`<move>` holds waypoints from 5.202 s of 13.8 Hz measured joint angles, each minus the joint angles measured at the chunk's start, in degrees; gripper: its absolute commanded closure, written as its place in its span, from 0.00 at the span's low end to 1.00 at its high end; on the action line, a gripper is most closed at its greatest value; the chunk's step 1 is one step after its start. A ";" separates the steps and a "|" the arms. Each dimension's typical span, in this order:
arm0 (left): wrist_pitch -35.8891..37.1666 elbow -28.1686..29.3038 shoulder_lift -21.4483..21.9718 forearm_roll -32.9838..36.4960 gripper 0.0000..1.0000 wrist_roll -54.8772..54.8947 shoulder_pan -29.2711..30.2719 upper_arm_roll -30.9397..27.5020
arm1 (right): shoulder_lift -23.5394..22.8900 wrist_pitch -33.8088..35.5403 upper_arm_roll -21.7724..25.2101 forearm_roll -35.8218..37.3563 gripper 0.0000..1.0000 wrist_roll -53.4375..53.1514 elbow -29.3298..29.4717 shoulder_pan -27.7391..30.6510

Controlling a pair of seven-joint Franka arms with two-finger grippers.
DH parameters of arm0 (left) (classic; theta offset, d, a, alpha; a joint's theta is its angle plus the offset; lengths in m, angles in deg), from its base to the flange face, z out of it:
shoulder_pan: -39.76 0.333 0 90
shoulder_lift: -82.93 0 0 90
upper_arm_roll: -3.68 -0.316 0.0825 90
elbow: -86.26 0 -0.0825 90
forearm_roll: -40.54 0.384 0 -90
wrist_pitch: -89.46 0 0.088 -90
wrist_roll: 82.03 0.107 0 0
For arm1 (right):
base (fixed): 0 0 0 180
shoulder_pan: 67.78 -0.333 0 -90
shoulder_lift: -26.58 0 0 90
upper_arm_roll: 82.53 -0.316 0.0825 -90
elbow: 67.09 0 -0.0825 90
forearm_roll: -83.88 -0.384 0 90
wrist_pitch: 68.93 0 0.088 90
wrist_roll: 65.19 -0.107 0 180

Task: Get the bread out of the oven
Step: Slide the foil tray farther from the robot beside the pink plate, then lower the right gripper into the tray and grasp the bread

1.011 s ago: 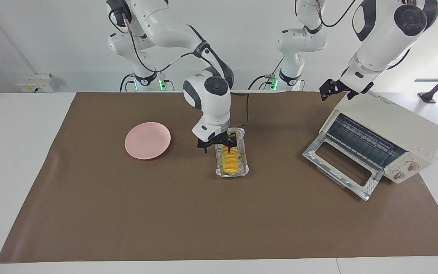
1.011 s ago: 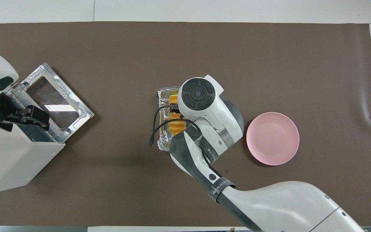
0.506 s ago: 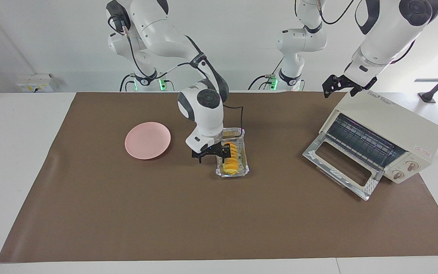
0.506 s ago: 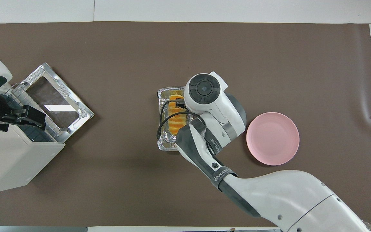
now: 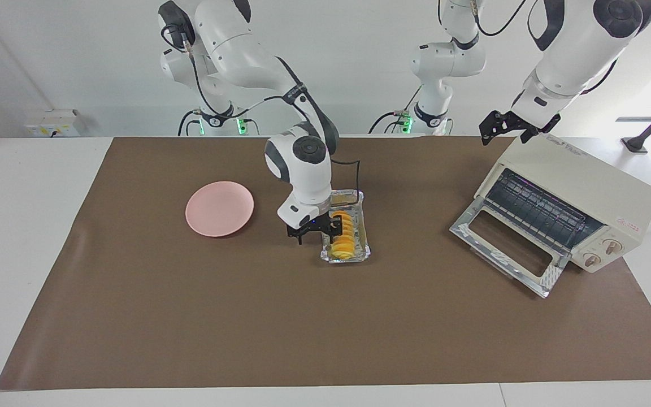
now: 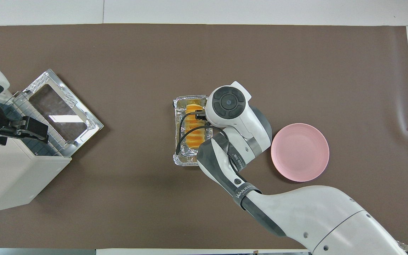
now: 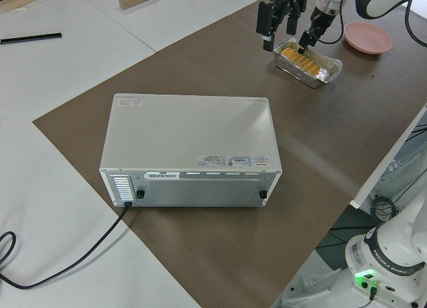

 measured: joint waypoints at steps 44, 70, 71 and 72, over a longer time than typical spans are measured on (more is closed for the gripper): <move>0.00 -0.03 0.28 0.00 0.00 0.00 0.00 0.00 | -10.15 15.91 -0.16 -2.77 0.05 43.32 24.59 28.17; 0.00 -0.03 0.36 0.00 0.00 0.00 0.00 0.00 | -7.01 8.77 -0.16 -0.63 1.00 41.46 15.20 25.44; 0.00 -0.03 0.36 0.00 0.00 0.00 0.00 0.00 | -5.68 11.02 -0.19 -0.57 1.00 41.46 15.24 25.38; 0.00 -0.03 0.36 0.00 0.00 0.00 0.00 0.00 | -4.19 13.30 -0.22 -0.55 1.00 41.46 15.28 25.29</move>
